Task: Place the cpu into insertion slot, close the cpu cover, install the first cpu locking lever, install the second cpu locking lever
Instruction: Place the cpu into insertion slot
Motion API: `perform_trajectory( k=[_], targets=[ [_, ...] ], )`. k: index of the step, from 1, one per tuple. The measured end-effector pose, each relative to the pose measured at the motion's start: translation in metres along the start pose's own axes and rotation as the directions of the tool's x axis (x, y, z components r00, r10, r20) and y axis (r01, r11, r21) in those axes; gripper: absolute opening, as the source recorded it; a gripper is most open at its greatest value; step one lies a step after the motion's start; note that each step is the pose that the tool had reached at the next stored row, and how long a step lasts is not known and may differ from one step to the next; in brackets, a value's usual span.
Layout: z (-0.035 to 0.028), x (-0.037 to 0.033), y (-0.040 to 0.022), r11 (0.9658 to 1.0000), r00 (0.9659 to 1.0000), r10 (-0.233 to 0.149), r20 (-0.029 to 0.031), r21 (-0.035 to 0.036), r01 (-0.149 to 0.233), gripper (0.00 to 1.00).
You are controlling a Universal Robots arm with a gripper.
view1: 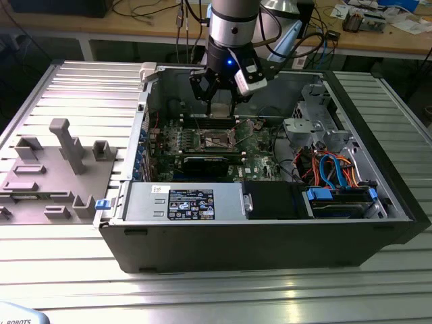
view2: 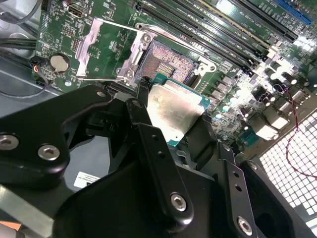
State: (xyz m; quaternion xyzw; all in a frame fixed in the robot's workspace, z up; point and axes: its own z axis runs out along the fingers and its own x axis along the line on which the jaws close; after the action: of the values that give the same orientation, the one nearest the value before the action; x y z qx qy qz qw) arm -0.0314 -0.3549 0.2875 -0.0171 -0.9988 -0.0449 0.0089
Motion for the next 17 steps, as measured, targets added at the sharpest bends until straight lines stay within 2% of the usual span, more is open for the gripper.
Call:
perform_trajectory(
  k=[17],
  targets=[
    [0.0004,0.0,-0.0001,0.9987,0.9987,0.05,0.0045,-0.001,-0.05,0.55]
  ],
)
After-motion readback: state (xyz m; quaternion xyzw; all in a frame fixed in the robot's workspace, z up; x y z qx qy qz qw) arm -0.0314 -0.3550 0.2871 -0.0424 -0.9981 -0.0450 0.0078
